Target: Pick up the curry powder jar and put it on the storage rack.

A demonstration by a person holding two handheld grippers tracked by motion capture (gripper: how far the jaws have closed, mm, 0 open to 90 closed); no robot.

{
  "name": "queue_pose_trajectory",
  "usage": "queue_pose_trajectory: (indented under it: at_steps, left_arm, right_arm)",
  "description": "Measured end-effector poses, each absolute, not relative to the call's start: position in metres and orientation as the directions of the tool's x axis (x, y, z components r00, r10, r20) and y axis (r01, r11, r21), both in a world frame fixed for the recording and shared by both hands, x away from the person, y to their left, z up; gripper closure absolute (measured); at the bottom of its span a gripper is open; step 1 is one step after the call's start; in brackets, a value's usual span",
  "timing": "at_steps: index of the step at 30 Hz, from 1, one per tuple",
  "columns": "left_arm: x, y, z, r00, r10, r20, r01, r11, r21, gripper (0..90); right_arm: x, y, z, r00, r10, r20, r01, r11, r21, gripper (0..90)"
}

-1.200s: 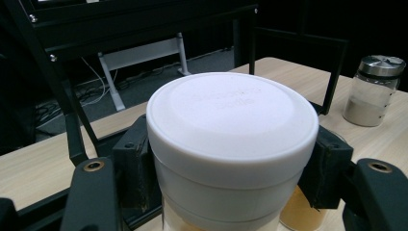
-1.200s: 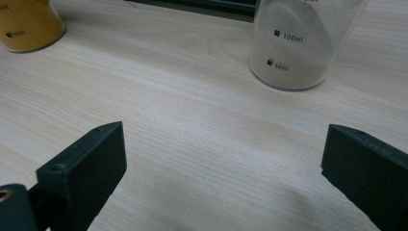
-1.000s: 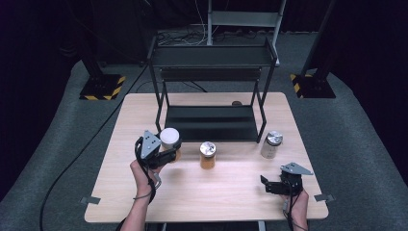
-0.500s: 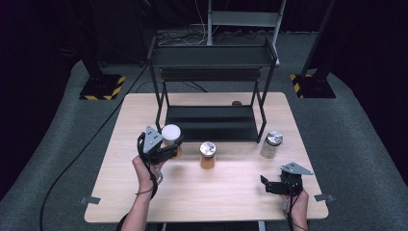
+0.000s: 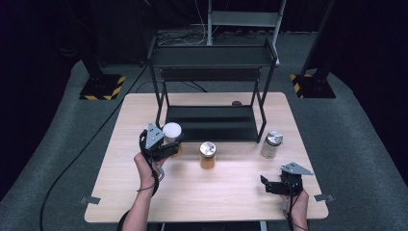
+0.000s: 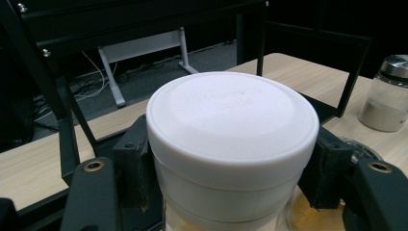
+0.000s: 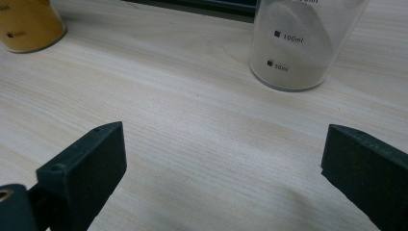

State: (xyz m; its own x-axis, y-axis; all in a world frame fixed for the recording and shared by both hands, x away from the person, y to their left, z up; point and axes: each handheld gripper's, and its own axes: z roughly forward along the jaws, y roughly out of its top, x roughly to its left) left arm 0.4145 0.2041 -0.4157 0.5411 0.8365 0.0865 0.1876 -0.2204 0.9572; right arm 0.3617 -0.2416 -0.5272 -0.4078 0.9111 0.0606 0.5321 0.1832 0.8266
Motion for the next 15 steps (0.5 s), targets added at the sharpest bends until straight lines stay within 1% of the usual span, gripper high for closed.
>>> queue_pose_trajectory:
  at_steps: [15]
  left_arm:
    - [0.4232, 0.2008, -0.4135, 0.542, 0.835, 0.094, 0.192, -0.233, 0.953, 33.8]
  right_arm:
    - [0.3621, -0.2413, -0.5273, -0.409, 0.910, 0.059, 0.536, 0.188, 0.823, 1.0]
